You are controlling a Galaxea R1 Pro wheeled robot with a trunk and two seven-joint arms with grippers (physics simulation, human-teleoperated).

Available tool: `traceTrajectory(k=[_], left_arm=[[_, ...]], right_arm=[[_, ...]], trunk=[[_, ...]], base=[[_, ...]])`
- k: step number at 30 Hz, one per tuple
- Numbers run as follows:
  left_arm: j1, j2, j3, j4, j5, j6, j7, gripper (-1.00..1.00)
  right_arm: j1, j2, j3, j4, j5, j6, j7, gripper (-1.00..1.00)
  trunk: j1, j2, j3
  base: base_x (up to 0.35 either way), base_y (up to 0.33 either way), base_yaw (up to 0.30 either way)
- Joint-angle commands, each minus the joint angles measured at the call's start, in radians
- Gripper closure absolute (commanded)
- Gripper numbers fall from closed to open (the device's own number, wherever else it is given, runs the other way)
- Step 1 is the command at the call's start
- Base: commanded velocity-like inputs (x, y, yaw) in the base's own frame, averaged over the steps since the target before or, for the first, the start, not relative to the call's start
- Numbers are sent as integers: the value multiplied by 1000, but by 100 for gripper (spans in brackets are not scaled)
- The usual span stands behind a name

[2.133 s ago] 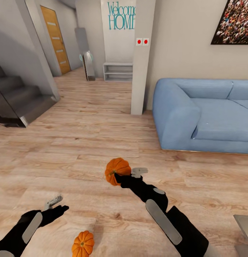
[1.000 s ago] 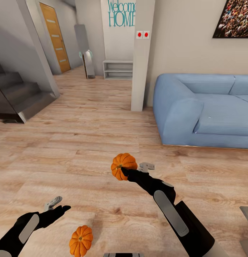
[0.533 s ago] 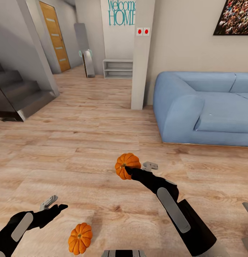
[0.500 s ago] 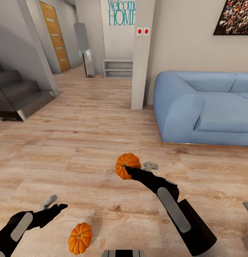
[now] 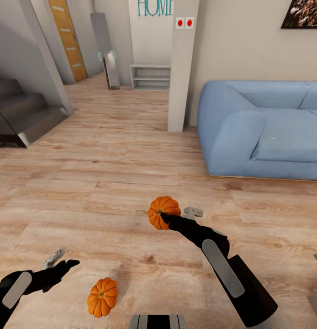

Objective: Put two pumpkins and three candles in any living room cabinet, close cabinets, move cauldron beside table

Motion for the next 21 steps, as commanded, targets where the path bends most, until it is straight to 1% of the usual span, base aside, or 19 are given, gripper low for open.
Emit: traceTrajectory(k=[1, 4, 5, 9, 14, 17, 19, 21], left_arm=[[0, 2, 22, 2, 0, 7, -4, -100], [0, 3, 48, 6, 0, 7, -3, -100], [0, 4, 51, 6, 0, 7, -3, -100], [0, 3, 55, 7, -2, 7, -3, -100], [0, -5, 53, 7, -8, 7, -2, -100], [0, -14, 47, 7, -17, 4, -1, -100], [0, -19, 37, 8, -21, 2, -1, -100], [0, -21, 25, 8, -22, 2, -1, -100]], right_arm=[[-1, -1, 2, -1, -12, -1, -10, 100], [-1, -1, -8, -2, -13, 4, -9, 100], [-1, -1, -9, -2, -12, 10, -9, 100], [-1, -1, -10, -4, -11, 27, -9, 100], [-1, -1, -9, -13, -13, 40, -8, 100], [-1, -1, -9, -18, -29, 65, -8, 100], [-1, -2, -9, -22, -56, 76, -8, 100], [-1, -2, -9, -30, -72, 78, -8, 100]], trunk=[[0, -1, -5], [2, -1, -16], [2, -2, -20], [4, -2, -36], [6, -4, -55], [7, -4, -67], [8, -5, -74], [9, -5, -82]], base=[[0, 0, 0], [0, 0, 0], [0, 0, 0], [0, 0, 0], [0, 0, 0], [0, 0, 0], [0, 0, 0], [0, 0, 0]])
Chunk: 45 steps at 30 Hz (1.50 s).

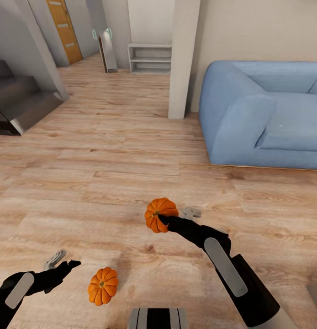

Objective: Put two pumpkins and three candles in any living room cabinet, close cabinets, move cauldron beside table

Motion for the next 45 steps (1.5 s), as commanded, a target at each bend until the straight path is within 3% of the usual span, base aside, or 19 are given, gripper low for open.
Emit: traceTrajectory(k=[1, 6, 17, 22, 24, 28, 32, 35, 41, 45], left_arm=[[0, -1, -6, 0, -2, 5, -4, -100], [0, -2, -28, 0, -1, 0, -6, -100], [0, -1, -32, 0, 1, -3, -7, -100], [0, 0, -32, 0, 1, -3, -7, -100], [0, 0, -32, 0, 2, -3, -7, -100], [0, -1, -32, -1, 1, -3, -7, -100], [0, -2, -35, -6, 0, -3, -8, -100], [0, -1, -50, -12, -1, -4, -12, -100], [0, 2, -125, -19, -8, -7, -155, -100], [0, 1, -140, -20, -25, -10, -185, -100]], right_arm=[[-1, -1, 2, -9, -21, 1, -10, 100], [-1, -1, 6, -23, -52, 14, -10, 100], [-1, 2, 17, -26, -91, 120, -10, 100], [-1, 5, 10, -26, -105, 210, -9, 100], [-1, 6, 8, -27, -137, 255, -1, 100], [-1, 4, 8, -27, -207, 300, 91, 100], [-1, 1, 6, -27, -221, 307, 214, 100], [-1, -1, 4, -26, -224, 306, 251, 100], [-1, 2, 5, -26, -224, 303, 263, 100], [-1, 2, 4, -26, -224, 301, 264, 100]], trunk=[[0, -1, -5], [2, -2, -24], [7, -4, -67], [10, -5, -86], [11, -6, -94], [12, -7, -109], [14, -8, -125], [15, -8, -132], [15, -8, -132], [15, -8, -132]], base=[[0, 0, 0], [0, 0, 0], [0, 0, 0], [0, 0, 0], [0, 0, 0], [0, 0, 0], [0, 0, 0], [0, 0, 0], [0, 0, 0], [0, 0, 0]])
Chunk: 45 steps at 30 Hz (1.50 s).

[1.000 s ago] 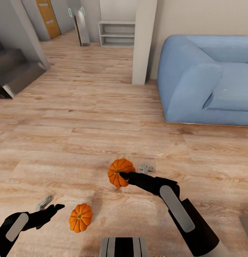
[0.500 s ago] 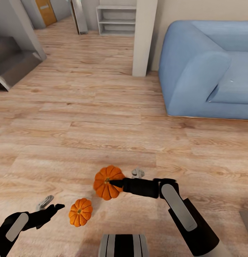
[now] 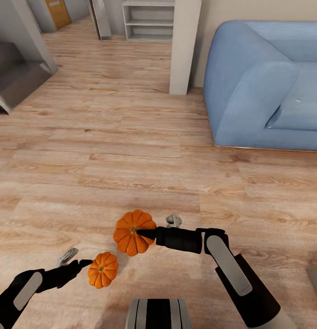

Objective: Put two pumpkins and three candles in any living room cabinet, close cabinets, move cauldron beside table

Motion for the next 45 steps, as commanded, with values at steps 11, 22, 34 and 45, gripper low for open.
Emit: traceTrajectory(k=[11, 22, 34, 45], left_arm=[[0, 7, -4, 0, -2, -32, -9, -100], [0, 9, -6, 0, 0, -46, -14, -100], [0, 14, -4, 6, -52, -75, -133, -100], [0, 16, 1, 7, -60, -78, -140, -100]], right_arm=[[-1, 4, 0, -1, -8, -1, -6, 100], [-1, 4, -2, -1, -8, -2, -6, 100], [-1, 3, -2, -1, -8, -2, -4, 100], [-1, 3, -2, 1, -8, -2, -4, 100]], trunk=[[3, -2, -28], [6, -3, -51], [7, -4, -66], [9, -5, -82]], base=[[0, 0, 0], [0, 0, 0], [0, 0, 0], [0, 0, 0]])
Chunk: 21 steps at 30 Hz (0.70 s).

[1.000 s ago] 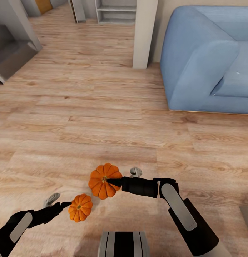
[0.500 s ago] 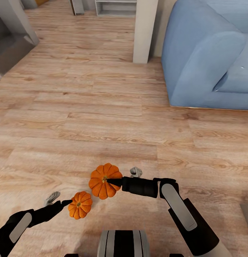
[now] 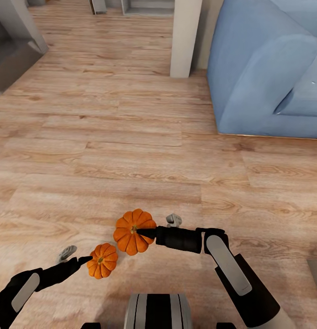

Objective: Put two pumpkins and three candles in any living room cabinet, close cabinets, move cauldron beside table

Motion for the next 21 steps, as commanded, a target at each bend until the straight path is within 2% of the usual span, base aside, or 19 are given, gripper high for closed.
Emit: traceTrajectory(k=[1, 9, 14, 18, 21], left_arm=[[0, 2, -1, -1, 9, 7, 1, -100], [0, 5, -1, 0, 9, -9, 0, -100], [0, 5, -1, -1, 9, -15, 0, -100], [0, 5, -1, -1, 8, -16, 0, -100], [0, 5, -2, 0, 8, -17, 0, -100]], right_arm=[[-1, -1, 1, -1, -9, 1, -6, 100], [-1, -1, 1, 0, -9, 1, -6, 100], [-1, 0, 1, 1, -9, 1, -6, 100], [-1, 0, 1, 2, -9, 1, -6, 100], [-1, 0, 1, 3, -9, 1, -6, 100]], trunk=[[0, 0, -4], [4, -2, -35], [4, -2, -35], [6, -3, -51], [6, -3, -51]], base=[[0, 0, 0], [0, 0, 0], [0, 0, 0], [0, 0, 0], [0, 0, 0]])
